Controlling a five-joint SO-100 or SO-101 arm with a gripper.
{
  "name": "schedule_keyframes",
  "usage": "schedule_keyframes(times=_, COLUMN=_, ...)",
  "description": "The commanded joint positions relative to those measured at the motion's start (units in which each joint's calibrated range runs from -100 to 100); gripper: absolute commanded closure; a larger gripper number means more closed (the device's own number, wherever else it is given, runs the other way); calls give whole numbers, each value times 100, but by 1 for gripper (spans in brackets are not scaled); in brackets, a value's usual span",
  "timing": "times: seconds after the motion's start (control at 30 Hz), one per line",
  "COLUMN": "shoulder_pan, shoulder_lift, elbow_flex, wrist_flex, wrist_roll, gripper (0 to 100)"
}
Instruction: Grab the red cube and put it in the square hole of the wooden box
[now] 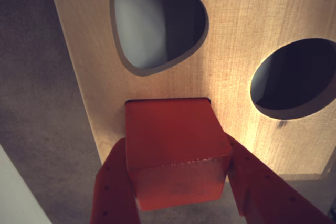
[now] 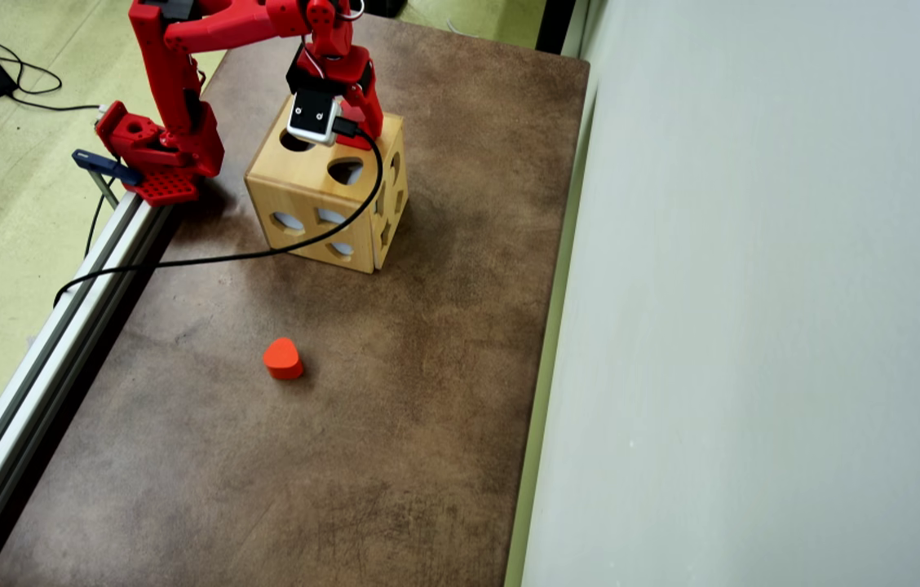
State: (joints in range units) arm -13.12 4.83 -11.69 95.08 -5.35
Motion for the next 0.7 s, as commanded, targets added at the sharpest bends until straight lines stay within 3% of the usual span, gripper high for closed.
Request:
schedule_keyframes(times=0.0, shoulder_pan=-226, shoulder_lift=-88, elbow_flex=-11, wrist_flex=90, wrist_roll=-10, gripper=71)
schedule_keyframes(times=0.13, shoulder_pan=-434, shoulder_lift=-88, elbow_flex=-92, wrist_flex=211, wrist_roll=-10, gripper=64)
schedule_keyframes(times=0.43, shoulder_pan=-457, shoulder_lift=-139, elbow_flex=-92, wrist_flex=219, wrist_roll=0, gripper=64)
schedule_keyframes(times=0.67, shoulder_pan=-449, shoulder_lift=-2712, elbow_flex=-11, wrist_flex=227, wrist_roll=59, gripper=64)
